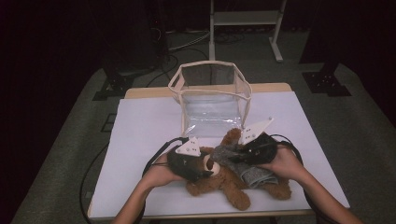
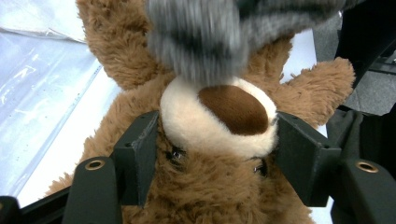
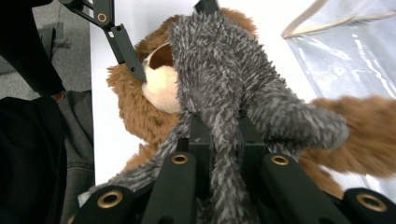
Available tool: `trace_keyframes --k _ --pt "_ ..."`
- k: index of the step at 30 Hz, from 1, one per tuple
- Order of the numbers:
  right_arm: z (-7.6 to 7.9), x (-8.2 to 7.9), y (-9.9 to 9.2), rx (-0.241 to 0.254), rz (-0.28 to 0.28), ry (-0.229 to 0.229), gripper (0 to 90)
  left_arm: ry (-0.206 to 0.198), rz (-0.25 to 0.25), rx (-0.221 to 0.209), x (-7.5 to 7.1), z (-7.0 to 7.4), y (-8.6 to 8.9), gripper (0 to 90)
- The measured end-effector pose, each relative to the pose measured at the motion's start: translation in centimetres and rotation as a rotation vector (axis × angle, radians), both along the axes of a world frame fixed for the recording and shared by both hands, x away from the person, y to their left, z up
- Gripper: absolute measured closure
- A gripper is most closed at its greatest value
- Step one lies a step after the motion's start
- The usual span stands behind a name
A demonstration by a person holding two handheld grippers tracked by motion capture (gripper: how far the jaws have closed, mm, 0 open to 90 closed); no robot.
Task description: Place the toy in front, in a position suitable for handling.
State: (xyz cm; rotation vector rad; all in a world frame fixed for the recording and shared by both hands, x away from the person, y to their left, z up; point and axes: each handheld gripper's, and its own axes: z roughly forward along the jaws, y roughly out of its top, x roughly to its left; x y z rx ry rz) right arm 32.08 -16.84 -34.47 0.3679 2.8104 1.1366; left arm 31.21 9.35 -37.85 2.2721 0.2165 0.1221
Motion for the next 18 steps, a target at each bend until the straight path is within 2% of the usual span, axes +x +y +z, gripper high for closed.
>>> trace_keyframes --k 2,8,11,14,18 --pt "0.6 0.1 -1.0 0.010 -0.020 0.001 79.9 0.002 -0.004 -0.002 0.0 -0.1 0.2 35.4" --pt "2.3 0.2 -4.1 -0.011 -0.086 -0.041 79.9 -0.005 -0.020 -0.006 -0.2 -0.4 0.4 35.9" --pt "2.9 0.3 -5.3 -0.008 -0.111 -0.046 79.9 -0.010 -0.025 -0.004 -0.4 -0.4 0.3 36.0" --pt "2.7 0.4 -5.1 -0.005 -0.104 -0.037 79.9 -0.020 -0.039 0.004 -0.6 -0.4 0.2 36.0" --pt "1.7 0.9 -3.3 -0.010 -0.058 -0.013 79.8 -0.021 -0.044 0.006 -0.7 -0.4 0.2 36.0"
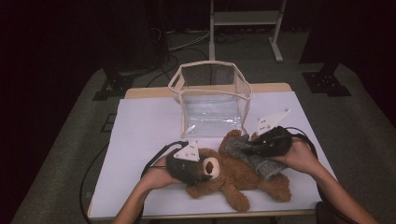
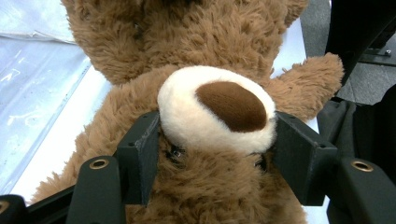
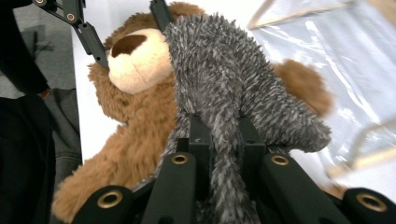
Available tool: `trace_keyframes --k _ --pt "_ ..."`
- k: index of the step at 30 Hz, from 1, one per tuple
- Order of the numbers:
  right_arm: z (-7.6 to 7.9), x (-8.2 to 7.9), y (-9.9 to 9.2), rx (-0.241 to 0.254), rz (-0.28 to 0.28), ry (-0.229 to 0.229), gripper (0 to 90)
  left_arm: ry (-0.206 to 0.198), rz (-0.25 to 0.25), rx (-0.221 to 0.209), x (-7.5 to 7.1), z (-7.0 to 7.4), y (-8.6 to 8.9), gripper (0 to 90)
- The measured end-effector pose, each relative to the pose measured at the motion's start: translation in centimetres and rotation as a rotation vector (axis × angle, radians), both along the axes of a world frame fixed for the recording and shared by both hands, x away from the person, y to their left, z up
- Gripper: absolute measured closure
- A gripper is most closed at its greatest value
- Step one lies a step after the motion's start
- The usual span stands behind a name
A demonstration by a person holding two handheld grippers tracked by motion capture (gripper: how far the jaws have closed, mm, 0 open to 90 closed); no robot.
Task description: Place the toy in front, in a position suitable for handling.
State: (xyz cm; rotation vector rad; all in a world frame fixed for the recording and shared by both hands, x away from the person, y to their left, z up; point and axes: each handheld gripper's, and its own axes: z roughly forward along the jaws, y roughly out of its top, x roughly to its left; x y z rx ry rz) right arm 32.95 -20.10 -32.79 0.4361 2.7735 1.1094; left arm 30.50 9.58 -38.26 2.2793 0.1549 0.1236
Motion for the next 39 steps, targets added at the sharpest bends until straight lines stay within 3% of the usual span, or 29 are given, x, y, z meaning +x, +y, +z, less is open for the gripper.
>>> trace_keyframes --k 4,6,12,16,19,22,27,30,34,39 --pt "-1.0 0.3 1.3 -0.001 0.040 0.026 79.9 -0.005 0.005 0.004 0.0 0.0 0.2 35.6" --pt "-1.4 0.2 1.3 0.004 0.033 0.038 79.9 -0.007 0.019 -0.007 0.1 0.2 0.3 34.4" --pt "-2.6 -0.7 -0.4 0.060 0.008 0.073 80.0 0.015 0.021 -0.048 -0.1 1.3 0.7 31.2" --pt "-3.0 -1.5 -1.2 0.090 0.001 0.082 80.0 0.009 0.038 -0.023 -0.1 1.4 1.0 33.2" --pt "-2.8 -2.1 -0.8 0.081 0.024 0.071 80.0 0.022 0.014 0.003 -0.1 0.7 0.8 36.2" --pt "-2.2 -2.3 0.4 0.064 0.055 0.041 80.0 0.027 0.012 -0.002 -0.1 0.5 0.8 38.1" --pt "-2.1 -1.6 2.8 0.038 0.078 0.015 79.9 0.027 0.002 0.014 -0.1 0.4 0.6 39.2" --pt "-2.0 -1.3 3.1 0.019 0.081 0.007 79.9 0.022 0.003 0.021 -0.2 0.4 0.7 39.6" --pt "-1.6 -1.0 1.3 0.011 0.040 -0.007 79.9 0.021 0.004 0.015 -0.2 0.4 0.7 39.6" --pt "-2.1 -0.5 -2.6 0.030 -0.047 0.017 80.0 0.023 0.007 0.015 -0.1 0.4 0.7 39.4"
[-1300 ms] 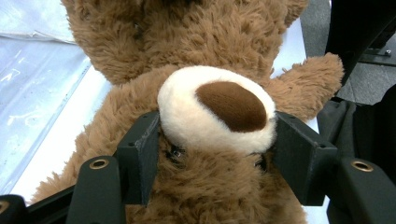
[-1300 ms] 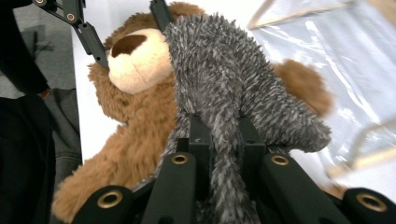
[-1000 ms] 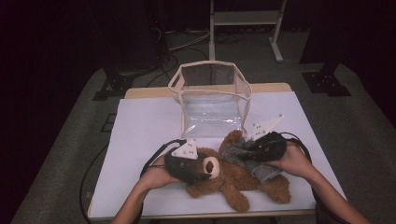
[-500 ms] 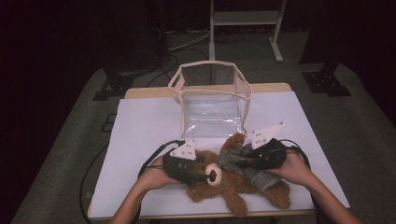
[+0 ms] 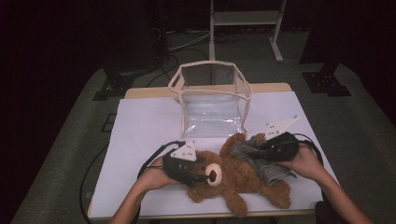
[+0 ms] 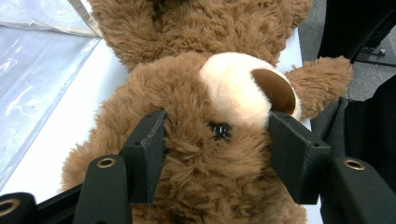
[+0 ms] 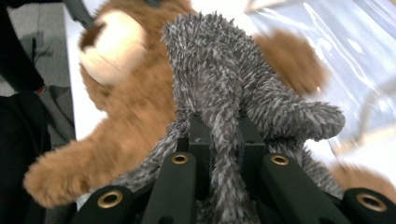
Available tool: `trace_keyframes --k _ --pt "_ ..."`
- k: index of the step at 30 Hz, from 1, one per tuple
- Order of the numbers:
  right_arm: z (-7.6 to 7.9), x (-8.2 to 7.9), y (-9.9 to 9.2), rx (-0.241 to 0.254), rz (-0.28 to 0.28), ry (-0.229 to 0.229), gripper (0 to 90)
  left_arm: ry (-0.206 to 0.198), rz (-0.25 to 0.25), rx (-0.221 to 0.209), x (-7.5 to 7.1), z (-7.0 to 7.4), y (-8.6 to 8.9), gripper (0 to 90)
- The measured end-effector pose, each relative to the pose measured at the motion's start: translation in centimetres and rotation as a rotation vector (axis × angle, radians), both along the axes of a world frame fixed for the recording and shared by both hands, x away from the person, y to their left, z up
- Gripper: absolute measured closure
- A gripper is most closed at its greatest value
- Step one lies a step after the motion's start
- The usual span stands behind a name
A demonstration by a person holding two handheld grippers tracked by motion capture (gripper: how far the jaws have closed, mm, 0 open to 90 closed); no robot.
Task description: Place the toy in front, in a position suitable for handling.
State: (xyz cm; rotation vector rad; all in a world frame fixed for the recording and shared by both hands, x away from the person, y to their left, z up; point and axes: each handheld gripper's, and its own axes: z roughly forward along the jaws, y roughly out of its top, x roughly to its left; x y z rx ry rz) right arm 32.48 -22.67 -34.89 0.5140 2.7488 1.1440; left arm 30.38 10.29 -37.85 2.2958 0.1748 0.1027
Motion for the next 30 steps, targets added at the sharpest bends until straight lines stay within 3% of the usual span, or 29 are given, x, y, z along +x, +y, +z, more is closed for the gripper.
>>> trace_keyframes --k 3,5,6,9,12,17,20,23,30 --pt "-0.7 0.0 -1.5 0.018 -0.039 0.033 80.0 -0.017 0.002 0.005 0.1 0.7 0.2 38.3" --pt "-1.3 -0.1 -2.3 0.045 -0.047 0.052 80.0 -0.001 0.008 -0.051 0.5 1.5 0.8 39.3" --pt "-1.5 -0.2 -2.5 0.057 -0.045 0.057 80.0 -0.002 0.016 -0.057 0.6 1.7 0.9 39.6" --pt "-1.7 -0.6 -2.7 0.071 -0.037 0.064 80.0 -0.008 0.040 -0.032 0.9 1.9 0.8 40.3" --pt "-1.7 -0.9 -2.7 0.065 -0.029 0.068 80.0 -0.007 0.032 0.012 0.8 1.3 0.3 40.3" --pt "-1.4 -1.3 -2.6 0.054 -0.025 0.057 79.9 0.007 0.020 0.024 0.7 0.7 0.1 41.6" --pt "-0.1 -1.2 -1.6 0.019 -0.013 0.006 79.9 -0.003 0.011 0.045 0.6 0.7 -0.2 42.3" --pt "0.9 -0.6 -0.1 0.016 0.012 -0.027 79.9 -0.009 0.003 0.056 0.6 0.8 -0.3 42.3" --pt "1.4 1.5 3.5 -0.002 0.062 -0.028 79.8 -0.009 -0.002 0.049 0.7 0.6 -0.2 42.4"
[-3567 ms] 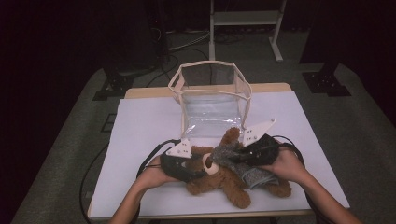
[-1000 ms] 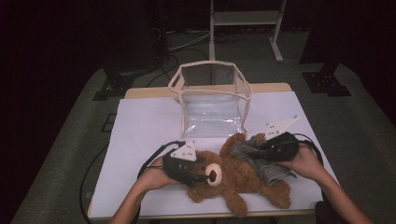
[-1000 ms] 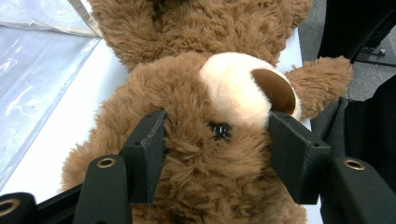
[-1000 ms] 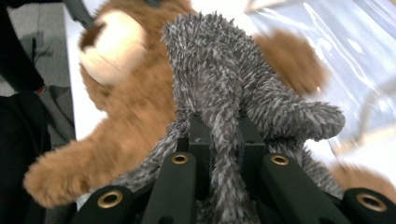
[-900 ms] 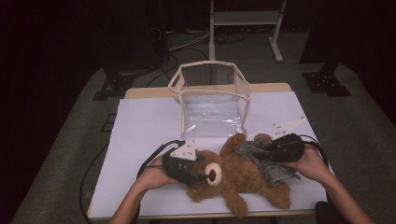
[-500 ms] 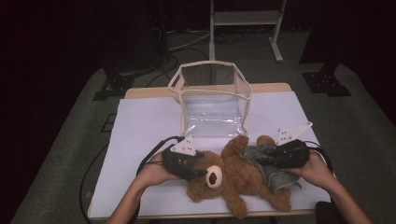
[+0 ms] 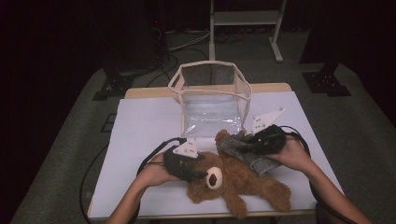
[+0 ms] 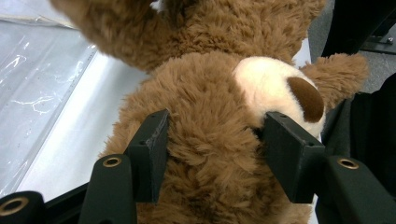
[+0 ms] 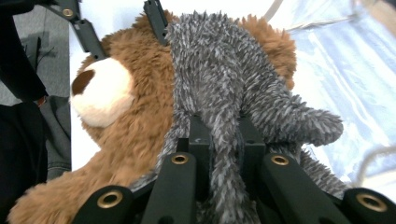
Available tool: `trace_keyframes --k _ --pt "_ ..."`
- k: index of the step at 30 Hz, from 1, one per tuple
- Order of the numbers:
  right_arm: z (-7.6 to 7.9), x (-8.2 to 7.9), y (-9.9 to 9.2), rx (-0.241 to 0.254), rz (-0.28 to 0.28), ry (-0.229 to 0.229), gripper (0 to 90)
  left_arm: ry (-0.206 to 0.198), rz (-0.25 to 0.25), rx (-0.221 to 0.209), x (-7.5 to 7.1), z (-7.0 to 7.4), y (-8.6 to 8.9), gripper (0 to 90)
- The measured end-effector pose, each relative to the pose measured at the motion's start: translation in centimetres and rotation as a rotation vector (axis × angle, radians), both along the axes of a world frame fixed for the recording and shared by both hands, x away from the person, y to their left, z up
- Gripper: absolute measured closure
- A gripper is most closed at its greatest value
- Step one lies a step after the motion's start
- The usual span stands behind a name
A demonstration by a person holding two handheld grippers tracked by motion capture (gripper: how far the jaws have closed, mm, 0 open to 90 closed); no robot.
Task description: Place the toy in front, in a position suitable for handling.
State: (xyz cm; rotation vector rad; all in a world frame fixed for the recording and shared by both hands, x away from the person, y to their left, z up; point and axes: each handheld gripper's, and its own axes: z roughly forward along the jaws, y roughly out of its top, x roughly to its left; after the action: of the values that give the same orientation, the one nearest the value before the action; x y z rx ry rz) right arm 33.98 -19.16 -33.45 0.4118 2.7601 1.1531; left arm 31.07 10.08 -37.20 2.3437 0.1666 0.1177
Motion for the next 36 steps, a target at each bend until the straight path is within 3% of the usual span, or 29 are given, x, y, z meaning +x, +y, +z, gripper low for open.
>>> trace_keyframes --k 5,11,14,18,22,26,31,36 --pt "-1.1 0.9 0.7 -0.040 0.022 0.038 79.9 -0.004 0.003 -0.007 -0.1 -0.1 0.1 42.4" --pt "-1.9 0.7 -2.7 0.001 -0.049 0.093 79.9 -0.002 0.007 -0.009 -0.2 -0.1 0.1 42.3" --pt "-2.2 0.5 -4.8 0.006 -0.093 0.102 79.9 -0.001 0.005 -0.011 -0.1 -0.1 0.1 42.3" --pt "-1.9 0.0 -5.8 0.005 -0.103 0.096 79.9 0.000 0.001 -0.005 0.0 0.0 0.0 42.3" --pt "-0.8 -0.5 -5.0 0.022 -0.066 0.071 79.9 0.005 0.006 -0.011 0.1 -0.1 -0.2 42.3" --pt "0.0 -1.2 -2.8 0.037 0.009 0.051 79.9 -0.001 0.002 -0.005 0.2 0.0 -0.3 42.3" --pt "-0.2 -2.1 0.4 0.007 0.083 0.031 79.9 -0.004 0.005 -0.005 0.1 -0.1 -0.2 42.3" --pt "-1.8 -1.8 0.1 -0.016 0.052 0.056 80.0 -0.016 0.010 -0.019 0.1 0.2 0.1 41.9"
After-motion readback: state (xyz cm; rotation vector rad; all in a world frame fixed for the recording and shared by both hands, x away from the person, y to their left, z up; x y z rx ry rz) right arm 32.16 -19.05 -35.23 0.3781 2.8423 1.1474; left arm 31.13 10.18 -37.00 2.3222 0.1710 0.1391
